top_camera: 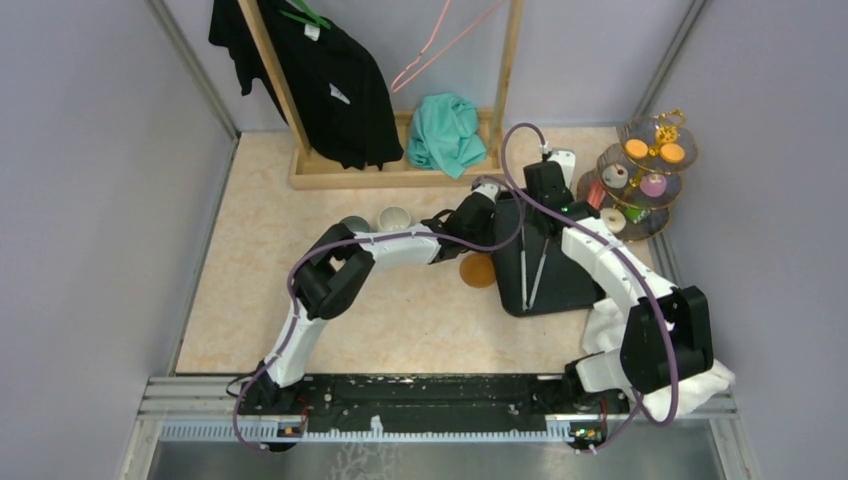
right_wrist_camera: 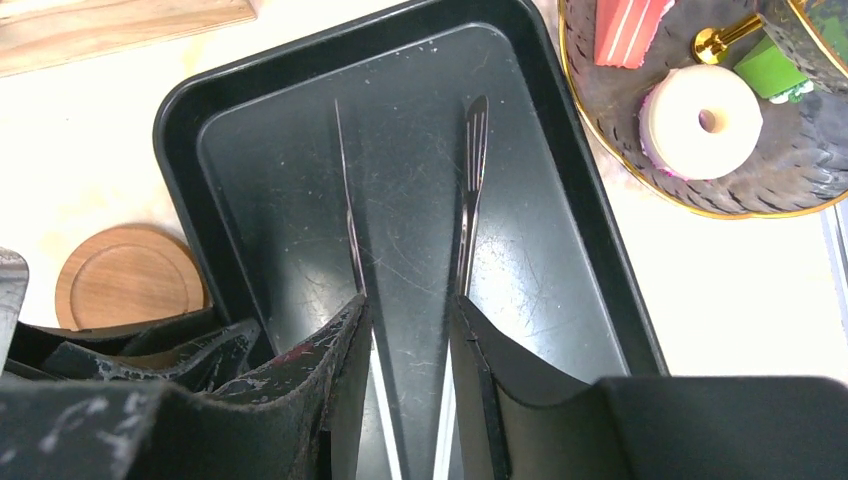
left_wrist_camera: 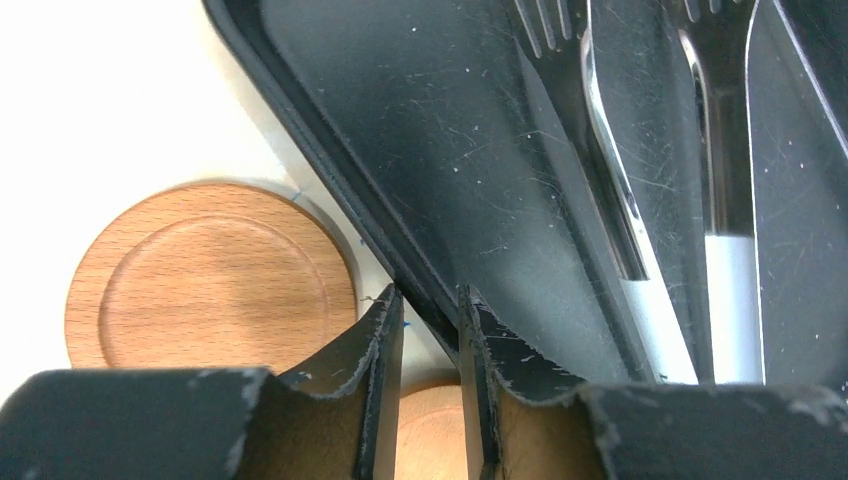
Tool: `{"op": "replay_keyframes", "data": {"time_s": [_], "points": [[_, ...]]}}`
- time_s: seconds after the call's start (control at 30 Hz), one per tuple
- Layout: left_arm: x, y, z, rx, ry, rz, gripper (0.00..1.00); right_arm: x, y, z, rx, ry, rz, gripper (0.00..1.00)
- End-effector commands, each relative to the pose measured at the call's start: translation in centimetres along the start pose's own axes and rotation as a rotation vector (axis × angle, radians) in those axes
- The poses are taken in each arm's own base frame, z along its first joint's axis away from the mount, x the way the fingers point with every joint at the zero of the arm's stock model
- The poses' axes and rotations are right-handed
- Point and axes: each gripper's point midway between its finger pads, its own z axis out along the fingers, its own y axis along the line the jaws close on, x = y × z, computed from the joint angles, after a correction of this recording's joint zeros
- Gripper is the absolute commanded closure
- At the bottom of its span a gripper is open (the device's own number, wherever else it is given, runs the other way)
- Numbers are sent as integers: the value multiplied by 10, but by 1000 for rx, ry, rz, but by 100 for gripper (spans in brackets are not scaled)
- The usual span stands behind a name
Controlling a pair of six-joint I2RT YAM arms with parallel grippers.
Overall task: Serve the afternoon tea
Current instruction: Pick up the tray from the center of the board.
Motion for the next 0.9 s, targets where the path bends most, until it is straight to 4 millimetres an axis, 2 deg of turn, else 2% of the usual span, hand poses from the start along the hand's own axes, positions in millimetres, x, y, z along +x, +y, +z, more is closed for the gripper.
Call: {"op": "replay_keyframes", "data": {"time_s": [0.0,0.27,0.53,0.87], "points": [[17,27,0,-91,70,71,76,-19,-1,-6,-21,-62,54,66],[21,60,-14,-154,69,101,81,-12,-10,-8,15,-54,54,66],[12,76,-20,-180,55,169,84,10,-26,0,70,15,50,64],[4,83,-20,-154,51,182,85,72,-45,22,136,190,96,60]]}}
